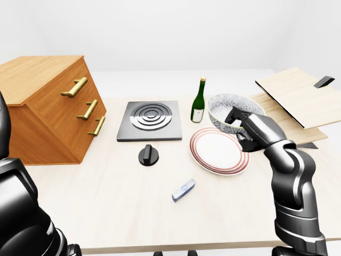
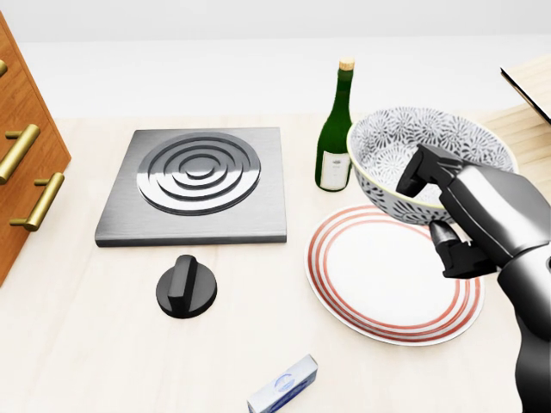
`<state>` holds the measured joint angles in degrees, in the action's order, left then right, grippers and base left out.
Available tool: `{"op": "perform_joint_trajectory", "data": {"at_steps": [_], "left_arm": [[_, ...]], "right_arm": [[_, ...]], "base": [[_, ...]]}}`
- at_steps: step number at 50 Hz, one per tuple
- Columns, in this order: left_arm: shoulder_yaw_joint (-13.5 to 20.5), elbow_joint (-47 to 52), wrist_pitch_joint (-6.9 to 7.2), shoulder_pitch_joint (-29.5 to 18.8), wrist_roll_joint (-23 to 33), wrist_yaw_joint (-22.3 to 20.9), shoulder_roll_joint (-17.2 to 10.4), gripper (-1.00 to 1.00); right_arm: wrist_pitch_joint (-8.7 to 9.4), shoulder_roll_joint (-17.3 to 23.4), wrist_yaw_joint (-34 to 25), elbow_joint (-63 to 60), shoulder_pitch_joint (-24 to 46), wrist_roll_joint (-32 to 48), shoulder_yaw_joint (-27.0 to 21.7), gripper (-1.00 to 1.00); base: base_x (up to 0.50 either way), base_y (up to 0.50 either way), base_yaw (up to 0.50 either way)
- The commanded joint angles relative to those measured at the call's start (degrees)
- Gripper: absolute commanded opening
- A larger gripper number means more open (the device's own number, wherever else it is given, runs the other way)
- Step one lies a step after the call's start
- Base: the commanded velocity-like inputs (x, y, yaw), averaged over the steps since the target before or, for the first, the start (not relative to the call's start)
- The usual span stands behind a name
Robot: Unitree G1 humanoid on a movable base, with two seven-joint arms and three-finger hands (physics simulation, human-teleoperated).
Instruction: Pick up the akita bowl and put it on the plate.
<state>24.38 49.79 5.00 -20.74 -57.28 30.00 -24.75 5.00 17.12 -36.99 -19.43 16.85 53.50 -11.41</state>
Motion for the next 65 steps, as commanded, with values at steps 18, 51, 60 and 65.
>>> {"op": "perform_joint_trajectory", "data": {"at_steps": [18, 51, 60, 65], "left_arm": [[-0.1, 0.0, 0.00, 0.0, 0.8, 0.0, 0.4, 1.00], [-0.1, -0.3, 0.00, -0.4, 0.8, 0.0, 0.1, 1.00], [0.3, -0.3, 0.00, -0.5, 0.1, 0.0, -0.1, 1.00], [0.1, -0.4, 0.00, -0.5, 0.0, 0.0, -0.2, 1.00]], "right_arm": [[0.00, -0.4, 5.1, 1.1, -1.9, 0.2, -0.6, -0.93], [-0.60, -1.1, 5.9, 1.1, -2.5, -3.1, -0.3, -0.96], [-4.54, 1.3, 11.1, 5.7, 0.6, -4.0, -0.9, -0.97], [-6.85, 1.6, 13.6, 9.3, 0.4, -3.6, -0.6, -0.98]], "base": [[0.00, 0.00, 0.00], [0.00, 0.00, 0.00], [0.00, 0.00, 0.00], [0.00, 0.00, 0.00]]}}
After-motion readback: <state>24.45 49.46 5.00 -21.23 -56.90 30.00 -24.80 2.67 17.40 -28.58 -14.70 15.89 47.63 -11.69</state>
